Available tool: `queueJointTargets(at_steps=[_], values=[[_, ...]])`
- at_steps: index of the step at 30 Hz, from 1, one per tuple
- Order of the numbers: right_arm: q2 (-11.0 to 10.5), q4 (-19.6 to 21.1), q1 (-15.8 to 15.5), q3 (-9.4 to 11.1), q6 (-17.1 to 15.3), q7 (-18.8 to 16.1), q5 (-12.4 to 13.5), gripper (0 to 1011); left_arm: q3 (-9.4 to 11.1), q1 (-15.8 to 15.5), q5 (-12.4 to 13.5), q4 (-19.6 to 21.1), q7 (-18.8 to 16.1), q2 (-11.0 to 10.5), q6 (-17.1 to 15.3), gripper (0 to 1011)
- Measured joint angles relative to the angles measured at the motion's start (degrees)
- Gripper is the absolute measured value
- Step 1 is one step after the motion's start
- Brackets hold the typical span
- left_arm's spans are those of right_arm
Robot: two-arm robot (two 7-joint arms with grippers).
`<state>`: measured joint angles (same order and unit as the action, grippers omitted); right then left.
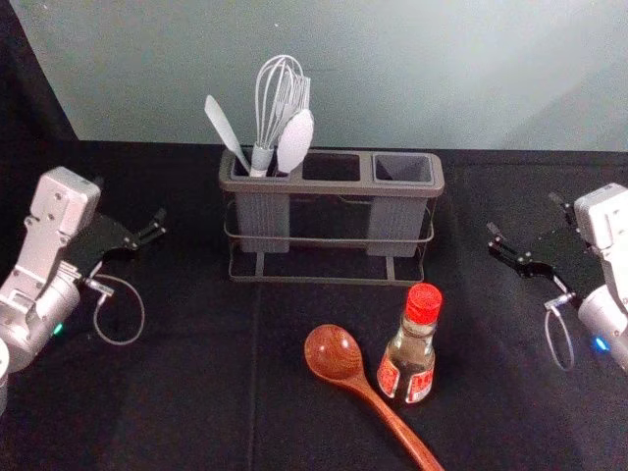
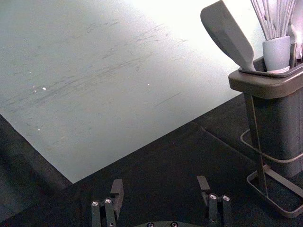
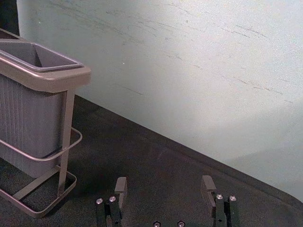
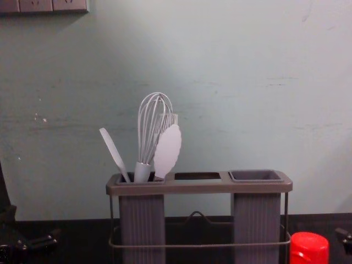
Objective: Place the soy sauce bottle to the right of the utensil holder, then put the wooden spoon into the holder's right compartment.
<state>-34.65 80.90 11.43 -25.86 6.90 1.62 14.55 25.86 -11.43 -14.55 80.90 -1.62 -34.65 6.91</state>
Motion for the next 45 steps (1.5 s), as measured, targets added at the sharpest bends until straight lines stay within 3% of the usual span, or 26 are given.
queueJointTargets(at_steps=[45], values=[[0.00,0.00,0.00,0.00,0.00,0.00,0.00,1004,0.00,0.00,0.00,0.00,0.00,0.00,0.00,1011]])
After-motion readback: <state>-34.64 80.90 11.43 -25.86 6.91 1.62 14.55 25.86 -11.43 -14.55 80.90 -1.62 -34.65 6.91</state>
